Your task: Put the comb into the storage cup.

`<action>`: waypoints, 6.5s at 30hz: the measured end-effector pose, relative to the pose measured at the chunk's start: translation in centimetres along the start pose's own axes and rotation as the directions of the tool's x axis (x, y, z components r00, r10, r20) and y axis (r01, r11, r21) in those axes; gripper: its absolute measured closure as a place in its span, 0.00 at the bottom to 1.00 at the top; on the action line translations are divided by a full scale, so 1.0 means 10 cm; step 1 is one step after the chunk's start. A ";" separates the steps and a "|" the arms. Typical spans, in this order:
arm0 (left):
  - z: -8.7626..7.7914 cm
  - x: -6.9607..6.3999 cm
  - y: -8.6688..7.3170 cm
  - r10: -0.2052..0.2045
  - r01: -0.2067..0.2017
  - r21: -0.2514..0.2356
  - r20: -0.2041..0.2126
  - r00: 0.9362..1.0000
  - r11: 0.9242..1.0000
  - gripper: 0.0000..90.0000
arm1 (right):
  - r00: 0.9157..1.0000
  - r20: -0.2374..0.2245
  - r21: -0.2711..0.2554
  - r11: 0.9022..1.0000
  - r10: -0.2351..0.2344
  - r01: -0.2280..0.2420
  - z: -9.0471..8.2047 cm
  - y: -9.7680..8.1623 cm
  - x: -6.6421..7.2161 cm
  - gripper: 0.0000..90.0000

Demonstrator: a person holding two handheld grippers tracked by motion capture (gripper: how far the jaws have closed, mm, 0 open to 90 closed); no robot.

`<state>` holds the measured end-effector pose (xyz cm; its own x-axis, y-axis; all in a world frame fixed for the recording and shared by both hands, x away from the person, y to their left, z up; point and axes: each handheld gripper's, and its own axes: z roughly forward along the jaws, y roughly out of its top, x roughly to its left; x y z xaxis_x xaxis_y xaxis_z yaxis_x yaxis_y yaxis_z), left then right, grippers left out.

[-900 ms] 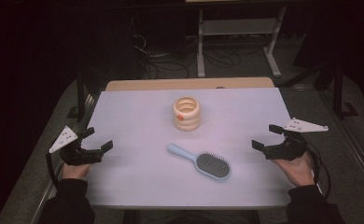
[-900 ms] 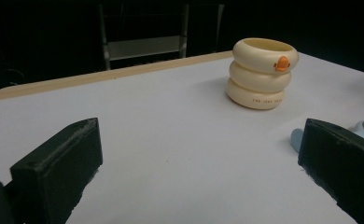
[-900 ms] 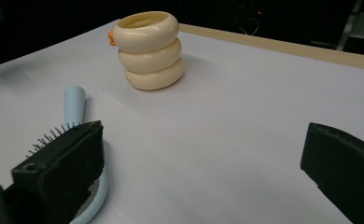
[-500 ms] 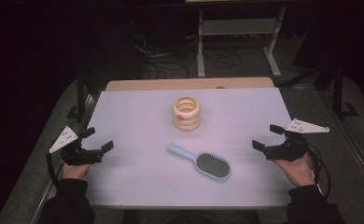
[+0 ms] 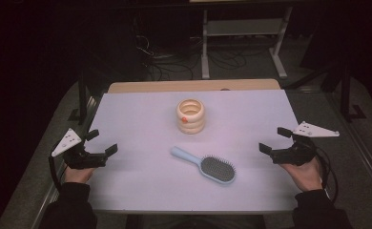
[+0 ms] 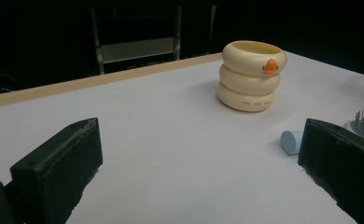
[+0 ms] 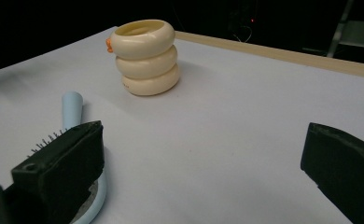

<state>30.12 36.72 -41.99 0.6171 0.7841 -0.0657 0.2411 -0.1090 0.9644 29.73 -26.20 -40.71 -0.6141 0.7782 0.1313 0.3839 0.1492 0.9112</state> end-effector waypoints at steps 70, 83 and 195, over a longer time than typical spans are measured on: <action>0.77 -0.40 0.74 0.178 -0.221 0.159 0.245 0.953 0.962 0.00 | 1.000 -0.006 0.056 0.998 -0.007 0.007 0.08 -0.03 -0.03 0.00; 0.92 -0.52 0.78 0.195 -0.250 0.170 0.286 0.938 0.953 0.00 | 1.000 -0.009 0.065 0.998 -0.014 0.015 0.09 -0.04 -0.01 0.00; 2.12 -1.10 0.24 0.233 -0.482 0.436 0.509 0.829 0.760 1.00 | 0.999 -0.037 0.087 0.996 -0.032 0.036 0.13 -0.05 0.01 0.00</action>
<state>39.83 14.88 -44.38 0.9488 0.3134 0.0402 0.2126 -0.7272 0.6527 30.35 -25.41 -41.61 -0.6515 0.7497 0.1161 0.4202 0.2292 0.8780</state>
